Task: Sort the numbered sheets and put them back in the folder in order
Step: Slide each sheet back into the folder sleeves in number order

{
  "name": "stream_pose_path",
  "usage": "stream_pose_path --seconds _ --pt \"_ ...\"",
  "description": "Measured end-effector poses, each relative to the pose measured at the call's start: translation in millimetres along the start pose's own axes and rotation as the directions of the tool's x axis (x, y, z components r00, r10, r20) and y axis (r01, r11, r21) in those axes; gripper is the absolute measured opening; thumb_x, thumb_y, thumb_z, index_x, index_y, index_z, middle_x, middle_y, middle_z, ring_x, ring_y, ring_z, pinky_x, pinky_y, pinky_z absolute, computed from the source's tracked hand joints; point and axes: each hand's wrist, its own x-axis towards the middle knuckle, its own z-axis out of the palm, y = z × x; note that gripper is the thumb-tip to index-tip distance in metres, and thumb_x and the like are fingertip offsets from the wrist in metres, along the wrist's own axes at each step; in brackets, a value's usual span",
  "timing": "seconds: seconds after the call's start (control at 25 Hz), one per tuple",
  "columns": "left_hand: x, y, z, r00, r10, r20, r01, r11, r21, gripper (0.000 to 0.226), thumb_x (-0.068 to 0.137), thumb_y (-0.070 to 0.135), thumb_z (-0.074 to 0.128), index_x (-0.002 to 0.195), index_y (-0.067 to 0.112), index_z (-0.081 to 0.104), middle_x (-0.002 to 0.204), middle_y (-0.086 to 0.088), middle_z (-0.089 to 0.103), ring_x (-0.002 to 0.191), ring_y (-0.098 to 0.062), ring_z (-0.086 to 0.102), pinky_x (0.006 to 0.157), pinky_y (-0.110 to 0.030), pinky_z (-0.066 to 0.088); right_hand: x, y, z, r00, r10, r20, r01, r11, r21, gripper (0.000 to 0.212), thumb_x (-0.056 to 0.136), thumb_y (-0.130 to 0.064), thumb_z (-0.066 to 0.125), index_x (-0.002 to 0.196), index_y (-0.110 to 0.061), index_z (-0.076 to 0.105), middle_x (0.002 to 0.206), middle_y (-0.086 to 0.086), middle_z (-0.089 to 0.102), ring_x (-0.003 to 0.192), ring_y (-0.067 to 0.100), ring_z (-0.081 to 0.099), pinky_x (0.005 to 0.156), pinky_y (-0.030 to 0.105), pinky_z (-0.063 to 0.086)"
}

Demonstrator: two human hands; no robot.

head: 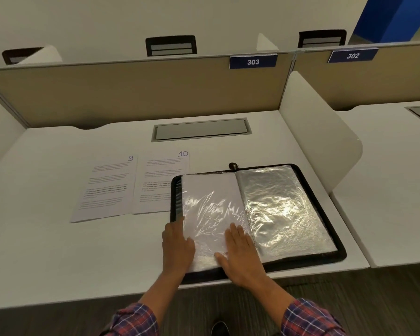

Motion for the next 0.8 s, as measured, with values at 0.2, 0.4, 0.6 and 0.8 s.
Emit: stream_pose_path --seconds 0.2,0.4,0.6,0.8 --pt "-1.6 -34.6 14.6 0.924 0.268 0.273 -0.359 0.854 0.377 0.064 0.106 0.050 0.026 0.165 0.024 0.021 0.174 -0.003 0.001 0.161 -0.024 0.002 0.130 -0.045 0.011 4.0 -9.8 17.3 0.998 0.052 -0.040 -0.054 0.998 -0.033 0.083 0.106 -0.062 0.020 0.165 -0.012 -0.009 0.168 0.011 -0.028 0.157 0.030 -0.024 0.124 0.039 -0.021" --pt "2.7 -48.1 14.9 0.878 0.294 0.379 -0.450 0.777 0.441 0.087 0.095 0.075 -0.005 0.166 0.026 -0.001 0.171 0.002 -0.018 0.158 -0.017 -0.017 0.130 -0.039 -0.008 2.7 -19.5 31.7 0.990 0.137 -0.045 -0.140 0.986 -0.087 0.083 0.104 -0.067 0.016 0.161 -0.008 0.031 0.170 0.020 0.021 0.155 0.037 0.025 0.121 0.046 0.003" --pt "-2.2 -46.1 2.7 0.857 0.283 0.432 -0.472 0.769 0.432 0.095 0.089 0.078 -0.012 0.165 0.021 -0.008 0.168 -0.002 -0.026 0.158 -0.021 -0.021 0.128 -0.041 -0.011 -0.1 -38.7 41.3 0.974 0.175 -0.142 -0.190 0.977 -0.095 0.084 0.105 -0.068 0.026 0.161 -0.006 0.029 0.170 0.020 0.019 0.156 0.036 0.023 0.123 0.047 0.003" --pt "-1.6 -47.1 -10.4 0.815 0.297 0.497 -0.525 0.742 0.418 0.097 0.086 0.073 -0.008 0.166 0.016 -0.004 0.171 -0.009 -0.020 0.159 -0.026 -0.017 0.127 -0.041 -0.011 -0.7 -61.3 43.9 0.967 0.219 -0.133 -0.232 0.968 -0.093 0.085 0.102 -0.060 0.007 0.163 -0.001 0.014 0.170 0.021 -0.003 0.159 0.036 0.000 0.124 0.053 -0.001"
